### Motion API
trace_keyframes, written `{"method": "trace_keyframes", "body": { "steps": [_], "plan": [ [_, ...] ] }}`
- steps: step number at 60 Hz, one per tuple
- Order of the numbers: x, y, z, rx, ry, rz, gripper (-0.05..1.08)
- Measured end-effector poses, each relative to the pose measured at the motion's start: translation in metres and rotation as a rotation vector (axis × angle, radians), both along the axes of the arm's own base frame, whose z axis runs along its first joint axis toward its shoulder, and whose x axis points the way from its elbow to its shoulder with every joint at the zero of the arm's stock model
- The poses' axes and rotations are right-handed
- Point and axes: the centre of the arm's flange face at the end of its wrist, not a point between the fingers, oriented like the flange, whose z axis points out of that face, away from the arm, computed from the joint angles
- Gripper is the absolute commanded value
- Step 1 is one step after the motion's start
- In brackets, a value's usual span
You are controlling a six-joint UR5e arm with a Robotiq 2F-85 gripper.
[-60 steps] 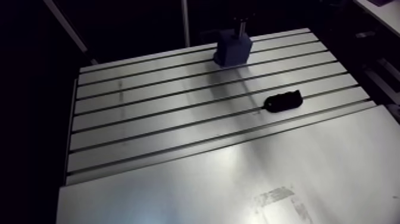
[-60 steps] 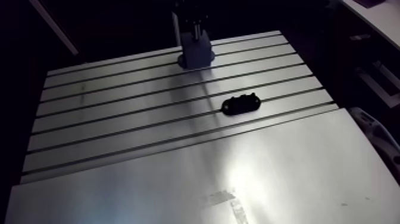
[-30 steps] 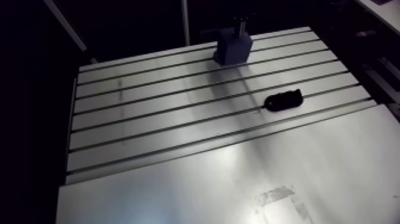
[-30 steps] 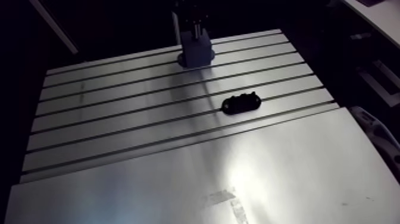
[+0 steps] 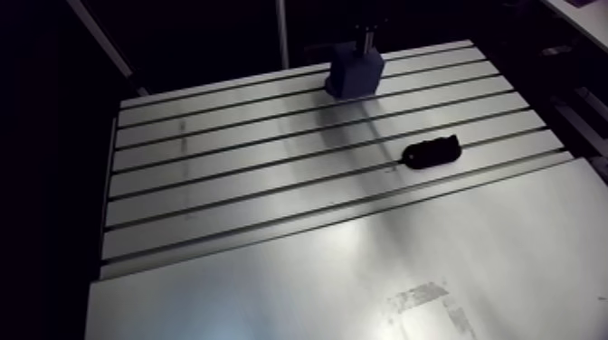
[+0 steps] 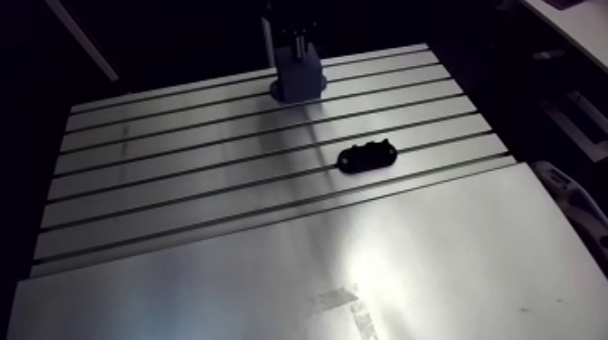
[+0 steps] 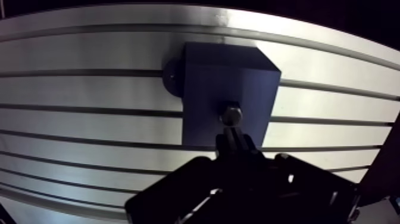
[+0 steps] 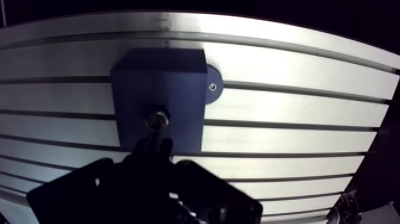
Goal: Pick up the M10 bolt and insert it into the hex recess until seated.
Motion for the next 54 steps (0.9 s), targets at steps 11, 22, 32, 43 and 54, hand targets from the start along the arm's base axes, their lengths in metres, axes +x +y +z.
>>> {"method": "trace_keyframes", "body": {
  "steps": [11,22,32,43,54],
  "plan": [
    [-0.0005,0.0001,-0.003,-0.004,-0.004,0.008,1.08],
    [-0.0009,0.0005,-0.005,-0.007,-0.006,0.012,1.08],
    [-0.0013,0.0006,-0.0048,-0.007,-0.005,0.014,1.08],
    [-0.0022,0.0008,-0.0037,-0.007,-0.003,0.014,1.08],
    [-0.0025,0.0008,-0.0032,-0.008,-0.001,0.014,1.08]
  ]
}}
